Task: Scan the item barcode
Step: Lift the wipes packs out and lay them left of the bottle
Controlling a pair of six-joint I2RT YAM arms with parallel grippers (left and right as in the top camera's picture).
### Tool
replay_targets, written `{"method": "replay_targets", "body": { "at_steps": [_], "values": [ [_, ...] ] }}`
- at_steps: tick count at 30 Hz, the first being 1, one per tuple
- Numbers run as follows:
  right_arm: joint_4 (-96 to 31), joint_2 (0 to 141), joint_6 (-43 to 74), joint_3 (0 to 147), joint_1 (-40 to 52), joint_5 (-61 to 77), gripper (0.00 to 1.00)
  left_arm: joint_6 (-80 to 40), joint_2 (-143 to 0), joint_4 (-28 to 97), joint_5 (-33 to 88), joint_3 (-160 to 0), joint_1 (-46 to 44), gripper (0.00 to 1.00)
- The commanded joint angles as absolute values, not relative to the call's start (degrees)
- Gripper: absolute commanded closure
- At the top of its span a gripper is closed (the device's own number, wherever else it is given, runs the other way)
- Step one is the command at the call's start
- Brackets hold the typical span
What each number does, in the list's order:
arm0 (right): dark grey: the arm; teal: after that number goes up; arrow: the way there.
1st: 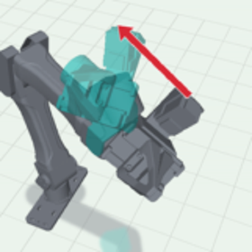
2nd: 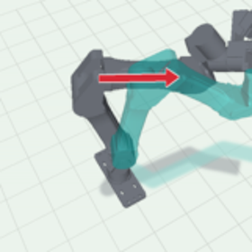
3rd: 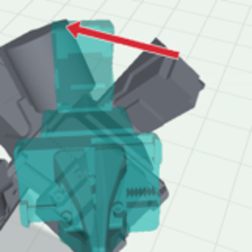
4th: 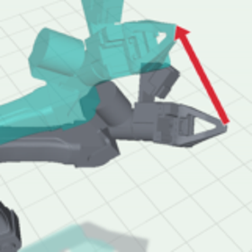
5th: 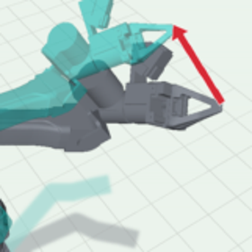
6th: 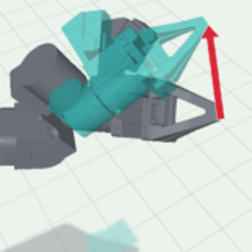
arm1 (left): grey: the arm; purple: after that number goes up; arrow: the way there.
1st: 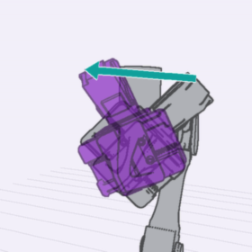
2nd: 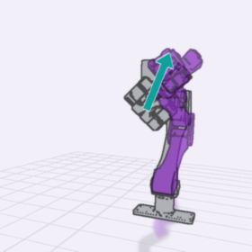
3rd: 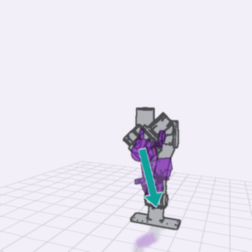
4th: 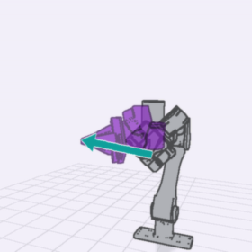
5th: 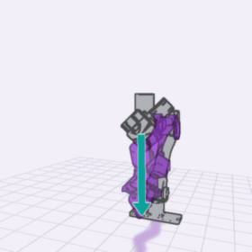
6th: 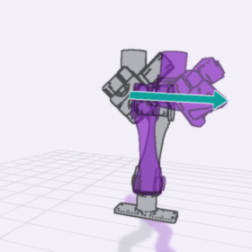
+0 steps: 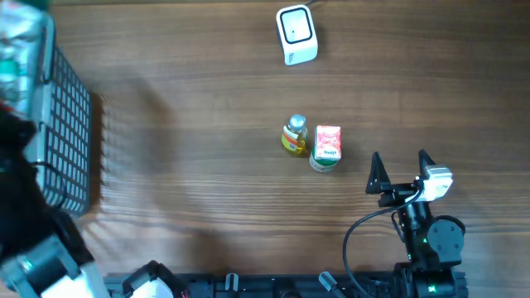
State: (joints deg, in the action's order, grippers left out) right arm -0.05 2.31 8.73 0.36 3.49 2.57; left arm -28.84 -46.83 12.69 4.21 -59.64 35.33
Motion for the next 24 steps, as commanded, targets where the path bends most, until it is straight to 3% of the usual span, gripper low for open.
{"method": "replay_targets", "body": {
  "at_steps": [1,7,13,17,18,19,20,23,24],
  "values": [
    [0.1,2.0,9.1,0.3,3.5,2.7,0.00,-29.3,-41.8,17.6,5.5,-60.4,25.6,0.96],
    [0.1,2.0,9.1,0.3,3.5,2.7,0.00,-31.9,-50.3,37.6,4.1,-59.1,7.9,0.96],
    [0.1,2.0,9.1,0.3,3.5,2.7,0.00,-47.1,-71.2,37.2,-5.8,-56.0,-8.5,0.96],
    [0.1,2.0,9.1,0.3,3.5,2.7,0.00,-50.5,-84.7,28.8,-8.9,-56.0,-16.6,0.96],
    [0.1,2.0,9.1,0.3,3.5,2.7,0.00,-50.4,-87.0,27.6,-7.9,-56.0,-18.0,0.86],
    [0.1,2.0,9.1,0.3,3.5,2.7,0.00,-50.4,-88.3,27.6,-7.5,-56.0,-19.0,0.69],
    [0.1,2.0,9.1,0.3,3.5,2.7,0.00,-49.8,-89.0,28.5,-7.6,-56.0,-19.9,0.43],
    [0.1,2.0,9.1,0.3,3.5,2.7,0.00,-45.4,-88.9,30.4,-6.1,-56.0,-21.3,0.19],
    [0.1,2.0,9.1,0.3,3.5,2.7,0.00,-42.5,-88.8,30.6,-4.8,-56.1,-21.4,0.05]
  ]
}}
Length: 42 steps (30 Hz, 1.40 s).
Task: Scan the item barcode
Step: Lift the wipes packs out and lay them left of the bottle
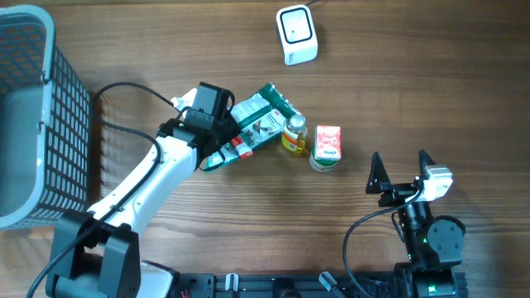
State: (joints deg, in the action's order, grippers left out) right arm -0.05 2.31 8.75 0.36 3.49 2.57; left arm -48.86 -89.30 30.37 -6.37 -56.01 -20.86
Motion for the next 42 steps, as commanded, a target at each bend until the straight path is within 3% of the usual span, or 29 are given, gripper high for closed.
{"method": "replay_targets", "body": {
  "at_steps": [1,5,6,7,8,9,10,12,14,15,16,17,18,20,21,22,25,30,32,33,34,42],
  "values": [
    [0.1,2.0,9.1,0.3,3.5,2.7,0.01,-40.4,-88.7,30.7,-3.5,-56.1,-21.4,0.03],
    [0.1,2.0,9.1,0.3,3.5,2.7,0.00,-29.9,-88.4,33.3,1.8,-56.1,-21.4,0.00],
    [0.1,2.0,9.1,0.3,3.5,2.7,0.01,-28.5,-88.4,34.7,2.1,-56.1,-21.4,0.06],
    [0.1,2.0,9.1,0.3,3.5,2.7,0.00,-25.2,-88.4,37.0,2.1,-56.1,-21.4,0.34],
    [0.1,2.0,9.1,0.3,3.5,2.7,0.00,-23.6,-88.4,38.1,2.1,-56.1,-21.4,0.55],
    [0.1,2.0,9.1,0.3,3.5,2.7,0.00,-23.1,-88.4,39.3,2.1,-56.6,-21.4,0.32],
    [0.1,2.0,9.1,0.3,3.5,2.7,0.00,-23.1,-88.3,39.5,2.2,-57.1,-21.4,0.02],
    [0.1,2.0,9.1,0.3,3.5,2.7,0.00,-18.7,-88.3,39.8,4.3,-57.8,-21.4,0.01],
    [0.1,2.0,9.1,0.3,3.5,2.7,0.00,-18.0,-88.3,41.5,4.5,-57.9,-21.4,0.57],
    [0.1,2.0,9.1,0.3,3.5,2.7,0.00,-18.0,-88.3,42.2,4.5,-57.9,-21.4,0.63],
    [0.1,2.0,9.1,0.3,3.5,2.7,0.00,-18.0,-88.3,42.9,4.5,-57.9,-21.4,0.38],
    [0.1,2.0,9.1,0.3,3.5,2.7,0.00,-18.0,-88.3,43.4,4.5,-57.9,-21.4,0.05],
    [0.1,2.0,9.1,0.3,3.5,2.7,0.00,-18.0,-88.3,44.2,4.5,-57.9,-21.4,0.00],
    [0.1,2.0,9.1,0.3,3.5,2.7,0.00,-16.3,-88.3,45.8,6.1,-57.9,-21.4,0.00],
    [0.1,2.0,9.1,0.3,3.5,2.7,0.00,-14.9,-88.3,46.7,6.4,-57.9,-21.5,0.07],
    [0.1,2.0,9.1,0.3,3.5,2.7,0.00,-15.0,-88.3,47.0,6.3,-57.9,-21.4,0.00],
    [0.1,2.0,9.1,0.3,3.5,2.7,0.00,-18.3,-88.2,46.5,1.4,-58.6,-20.6,0.00],
    [0.1,2.0,9.1,0.3,3.5,2.7,0.00,-20.6,-87.2,37.8,-5.8,-61.3,-9.3,0.01],
    [0.1,2.0,9.1,0.3,3.5,2.7,0.00,-20.6,-87.4,35.9,-7.6,-60.8,-5.7,0.22],
    [0.1,2.0,9.1,0.3,3.5,2.7,0.00,-20.6,-87.9,36.0,-7.6,-60.5,-4.2,0.42],
    [0.1,2.0,9.1,0.3,3.5,2.7,0.00,-20.6,-88.6,36.2,-7.6,-60.0,-3.4,0.48],
    [0.1,2.0,9.1,0.3,3.5,2.7,0.00,-20.4,-101.4,32.6,-4.8,-55.7,-4.5,0.46]
  ]
}}
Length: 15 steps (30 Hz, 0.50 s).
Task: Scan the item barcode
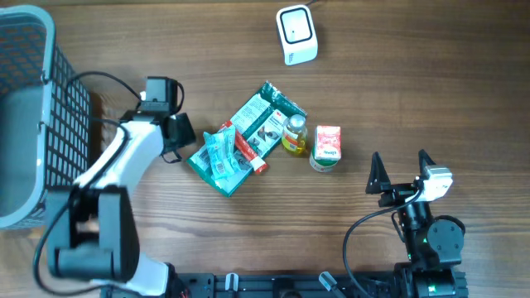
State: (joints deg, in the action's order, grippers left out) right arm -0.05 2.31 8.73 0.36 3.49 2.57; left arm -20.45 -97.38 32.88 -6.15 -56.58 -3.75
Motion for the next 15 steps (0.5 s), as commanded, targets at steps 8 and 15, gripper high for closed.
{"method": "replay_targets", "body": {
  "at_steps": [8,15],
  "values": [
    [0.1,2.0,9.1,0.3,3.5,2.7,0.00,-19.7,-101.8,52.9,6.0,-55.7,-5.0,0.45],
    [0.1,2.0,9.1,0.3,3.5,2.7,0.00,-18.4,-86.6,55.9,4.3,-60.2,-1.0,0.45]
  ]
}}
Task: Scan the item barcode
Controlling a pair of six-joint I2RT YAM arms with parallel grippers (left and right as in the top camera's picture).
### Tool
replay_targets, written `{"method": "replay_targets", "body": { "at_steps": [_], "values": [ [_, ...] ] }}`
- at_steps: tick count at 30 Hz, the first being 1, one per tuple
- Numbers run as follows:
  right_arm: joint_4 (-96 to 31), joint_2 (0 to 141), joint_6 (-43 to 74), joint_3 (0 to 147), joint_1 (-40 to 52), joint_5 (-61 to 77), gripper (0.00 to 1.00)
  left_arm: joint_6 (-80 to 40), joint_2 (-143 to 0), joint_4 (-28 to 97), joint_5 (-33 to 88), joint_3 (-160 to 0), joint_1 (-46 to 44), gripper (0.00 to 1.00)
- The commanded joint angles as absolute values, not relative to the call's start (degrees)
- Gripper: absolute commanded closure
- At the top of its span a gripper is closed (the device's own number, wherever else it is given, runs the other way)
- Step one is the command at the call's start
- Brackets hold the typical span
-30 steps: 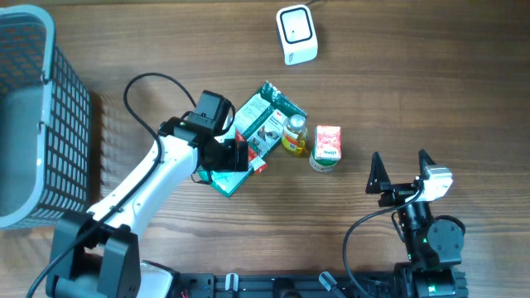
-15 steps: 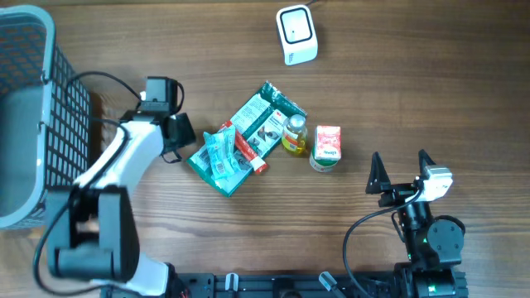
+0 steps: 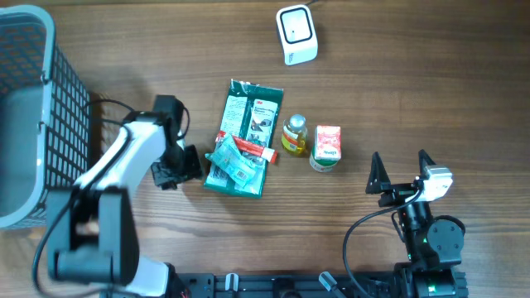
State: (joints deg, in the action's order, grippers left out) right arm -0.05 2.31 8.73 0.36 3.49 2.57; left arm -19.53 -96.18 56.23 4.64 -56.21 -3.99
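Observation:
A green packet (image 3: 246,132) with a red and blue label lies flat in the middle of the table, its long side nearly upright in the overhead view. My left gripper (image 3: 180,166) sits low at the packet's lower left edge and looks open, holding nothing. Far behind stands the white barcode scanner (image 3: 296,34). My right gripper (image 3: 401,168) rests open at the front right, empty, its fingers pointing away from me.
A small yellow bottle (image 3: 294,135) and a red-and-white carton (image 3: 327,143) stand just right of the packet. A grey wire basket (image 3: 45,116) fills the left edge of the table. The left arm's cable loops over the wood near the basket.
The packet has turned from slanted to nearly upright and sits a little further back. My left gripper has moved from the packet's far left to its lower left edge. The right arm is unchanged.
At first only the bottle and carton stood mid-table, with my left arm at the basket. Then my left gripper held the green packet beside the bottle. Later the packet lay slanted on the table, let go. Now it lies straighter with the gripper at its edge.

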Motion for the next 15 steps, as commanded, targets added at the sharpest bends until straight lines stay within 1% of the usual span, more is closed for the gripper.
{"method": "replay_targets", "body": {
  "at_steps": [1,3,5,7,9,10,11,12,13,15],
  "values": [
    [0.1,2.0,9.1,0.3,3.5,2.7,0.00,-18.4,-82.5,54.9,2.6,-61.8,0.4,0.40],
    [0.1,2.0,9.1,0.3,3.5,2.7,0.00,-18.4,-75.1,50.2,-3.2,-63.0,2.7,0.02],
    [0.1,2.0,9.1,0.3,3.5,2.7,0.00,-18.4,-69.1,46.6,-5.7,-63.0,4.6,0.00],
    [0.1,2.0,9.1,0.3,3.5,2.7,0.00,-18.5,-66.6,50.1,-5.8,-63.0,5.1,0.00],
    [0.1,2.0,9.1,0.3,3.5,2.7,0.00,-23.8,-65.4,57.8,-12.4,-63.0,5.1,0.15],
    [0.1,2.0,9.1,0.3,3.5,2.7,0.00,-26.8,-64.0,60.3,-19.4,-63.0,5.1,0.44],
    [0.1,2.0,9.1,0.3,3.5,2.7,0.00,-29.0,-62.7,60.8,-23.5,-63.0,5.1,0.74],
    [0.1,2.0,9.1,0.3,3.5,2.7,0.00,-31.7,-60.6,60.7,-27.2,-63.0,5.1,0.95],
    [0.1,2.0,9.1,0.3,3.5,2.7,0.00,-33.9,-58.9,60.6,-29.2,-63.0,5.1,0.96],
    [0.1,2.0,9.1,0.3,3.5,2.7,0.00,-36.7,-55.7,60.5,-29.4,-63.0,5.1,0.96]
  ]
}}
